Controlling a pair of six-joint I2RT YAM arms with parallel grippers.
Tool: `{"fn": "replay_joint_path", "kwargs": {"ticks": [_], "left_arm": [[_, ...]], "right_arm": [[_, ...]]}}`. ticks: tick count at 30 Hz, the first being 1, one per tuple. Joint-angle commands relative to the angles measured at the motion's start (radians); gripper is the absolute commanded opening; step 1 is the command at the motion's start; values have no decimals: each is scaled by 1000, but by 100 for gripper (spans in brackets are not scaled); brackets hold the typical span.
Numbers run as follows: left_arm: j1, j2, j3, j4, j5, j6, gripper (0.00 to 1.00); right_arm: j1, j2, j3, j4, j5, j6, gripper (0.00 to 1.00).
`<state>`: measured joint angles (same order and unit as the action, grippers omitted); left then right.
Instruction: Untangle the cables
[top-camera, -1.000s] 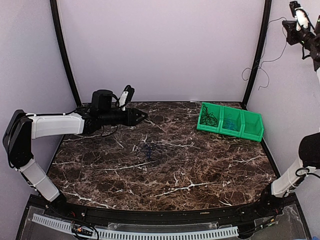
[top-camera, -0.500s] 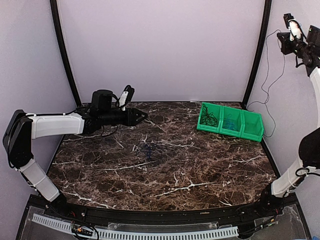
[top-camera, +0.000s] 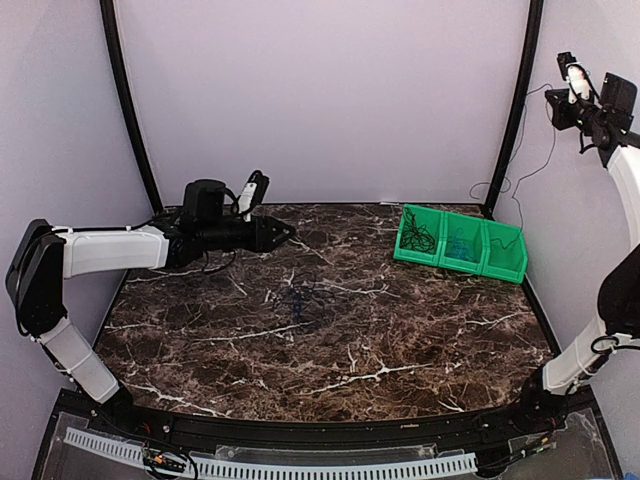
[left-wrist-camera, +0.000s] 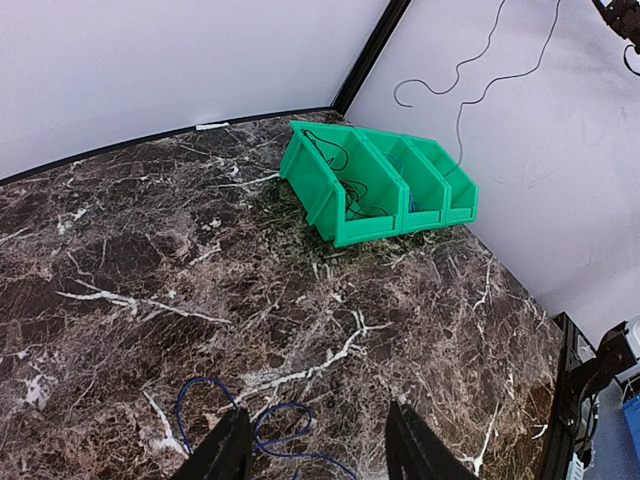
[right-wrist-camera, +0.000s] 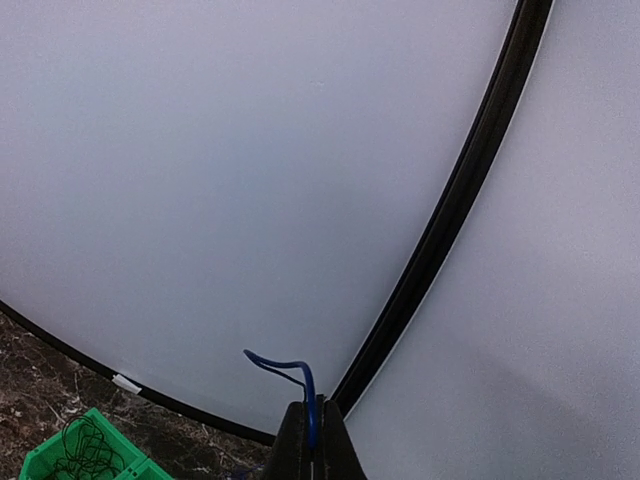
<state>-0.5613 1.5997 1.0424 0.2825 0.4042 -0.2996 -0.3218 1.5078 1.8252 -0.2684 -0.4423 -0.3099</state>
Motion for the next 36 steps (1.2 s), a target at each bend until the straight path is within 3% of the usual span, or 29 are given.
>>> {"fn": "replay_joint_path", "kwargs": {"ticks": [1, 36], "left_arm": [[-9, -1, 2, 6, 12, 7, 48], [-15, 11, 7, -2, 18, 11, 48]], "right_arm": [[-5, -21, -56, 95, 26, 17, 0], [-41, -89, -203, 135, 16, 37, 0]]}}
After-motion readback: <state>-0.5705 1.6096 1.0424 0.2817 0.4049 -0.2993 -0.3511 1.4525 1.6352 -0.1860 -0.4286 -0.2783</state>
